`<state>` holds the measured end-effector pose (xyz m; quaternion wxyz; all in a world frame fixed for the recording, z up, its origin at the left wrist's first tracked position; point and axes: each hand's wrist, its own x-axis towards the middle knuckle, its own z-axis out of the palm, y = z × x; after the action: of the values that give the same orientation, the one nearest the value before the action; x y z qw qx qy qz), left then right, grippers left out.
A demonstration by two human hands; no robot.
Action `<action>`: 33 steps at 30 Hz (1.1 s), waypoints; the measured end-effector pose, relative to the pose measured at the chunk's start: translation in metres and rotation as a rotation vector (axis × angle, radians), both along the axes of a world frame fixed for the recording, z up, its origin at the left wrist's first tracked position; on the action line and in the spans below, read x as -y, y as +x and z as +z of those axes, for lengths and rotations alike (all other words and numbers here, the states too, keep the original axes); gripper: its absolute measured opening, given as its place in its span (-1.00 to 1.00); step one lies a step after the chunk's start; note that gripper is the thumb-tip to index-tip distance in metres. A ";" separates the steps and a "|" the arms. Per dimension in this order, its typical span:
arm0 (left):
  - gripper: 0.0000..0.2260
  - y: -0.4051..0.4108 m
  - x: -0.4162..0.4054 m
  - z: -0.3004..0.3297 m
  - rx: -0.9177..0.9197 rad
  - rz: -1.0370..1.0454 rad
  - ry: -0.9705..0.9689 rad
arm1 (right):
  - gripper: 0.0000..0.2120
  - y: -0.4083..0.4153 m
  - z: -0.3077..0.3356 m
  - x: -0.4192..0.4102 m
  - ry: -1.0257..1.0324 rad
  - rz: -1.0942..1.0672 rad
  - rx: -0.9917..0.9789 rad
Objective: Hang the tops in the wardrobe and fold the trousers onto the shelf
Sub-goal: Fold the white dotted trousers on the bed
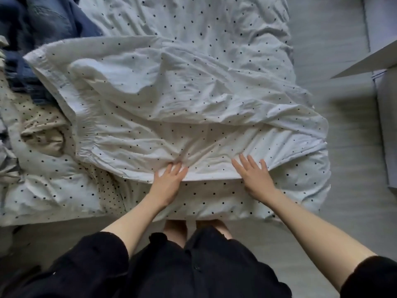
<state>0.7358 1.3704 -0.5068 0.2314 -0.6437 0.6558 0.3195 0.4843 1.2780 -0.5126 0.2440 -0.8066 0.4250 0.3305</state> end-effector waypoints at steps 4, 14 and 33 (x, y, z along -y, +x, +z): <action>-0.50 -0.002 0.023 0.010 -0.039 -0.019 0.223 | -0.34 -0.008 0.011 0.000 0.129 0.013 -0.037; -0.75 -0.030 0.156 0.049 -0.269 -0.038 -0.434 | -0.70 -0.045 0.025 0.097 -0.192 -0.571 0.275; -0.89 -0.127 0.380 -0.054 -0.044 0.001 -0.339 | -0.89 -0.144 -0.087 0.352 0.091 -0.315 0.092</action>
<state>0.6088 0.9905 -0.5607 0.1049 -0.6667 0.7048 0.2186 0.3401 0.9260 -0.5999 0.3485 -0.7323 0.5191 0.2697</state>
